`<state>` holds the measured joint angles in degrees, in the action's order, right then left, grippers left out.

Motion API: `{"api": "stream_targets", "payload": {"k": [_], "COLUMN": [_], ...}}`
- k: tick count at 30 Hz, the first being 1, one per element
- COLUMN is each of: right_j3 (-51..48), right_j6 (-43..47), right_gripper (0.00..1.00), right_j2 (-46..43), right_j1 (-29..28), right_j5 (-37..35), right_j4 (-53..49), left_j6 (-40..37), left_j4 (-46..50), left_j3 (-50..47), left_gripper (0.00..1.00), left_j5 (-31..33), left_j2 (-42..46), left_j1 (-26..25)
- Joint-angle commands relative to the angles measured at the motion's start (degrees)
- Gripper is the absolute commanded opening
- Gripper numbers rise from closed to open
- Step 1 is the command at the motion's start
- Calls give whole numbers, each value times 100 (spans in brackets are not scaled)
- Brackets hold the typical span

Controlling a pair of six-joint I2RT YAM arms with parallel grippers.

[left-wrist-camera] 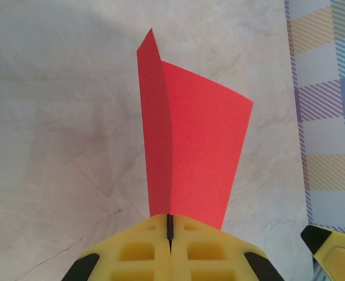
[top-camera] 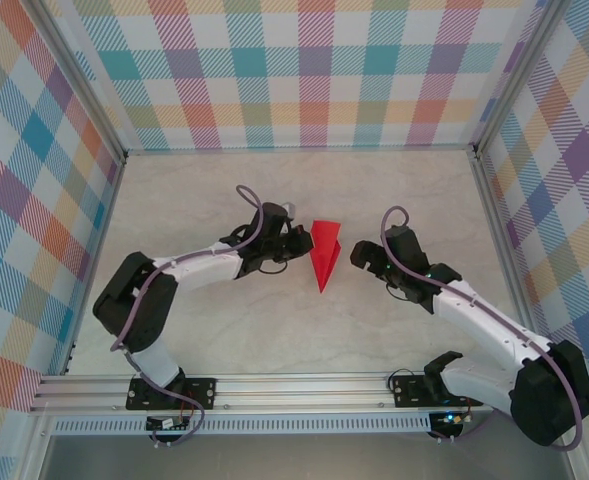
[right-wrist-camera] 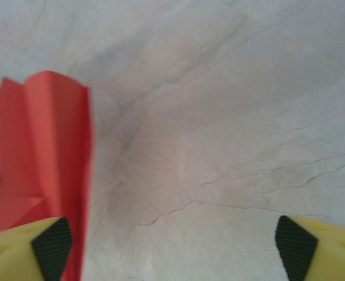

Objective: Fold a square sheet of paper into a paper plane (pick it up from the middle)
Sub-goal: Move the paper plane to the top-center of the table.

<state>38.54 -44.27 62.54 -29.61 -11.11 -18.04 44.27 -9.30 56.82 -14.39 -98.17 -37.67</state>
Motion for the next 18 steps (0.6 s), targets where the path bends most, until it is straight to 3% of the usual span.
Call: {"api": "stream_targets", "payload": {"k": [1,7,18], "right_j3": [186,328,1046], "right_j6": [283,175,174], "right_gripper": [82,57,37], "right_j2": [237,858,1983], "right_j1": [24,-43,-775], "right_j5": [682,1310,1165], "right_j4": [155,487,395], "left_j6": [514,746,710], "left_j4": [-1221,-1681,-1689], "left_j3": [-252,-653,-1045], "left_gripper": [0,0,0], "left_j5": [-613,-571,-441], "left_j2": [-313,-641,-663], "left_j1": [119,208,304]}}
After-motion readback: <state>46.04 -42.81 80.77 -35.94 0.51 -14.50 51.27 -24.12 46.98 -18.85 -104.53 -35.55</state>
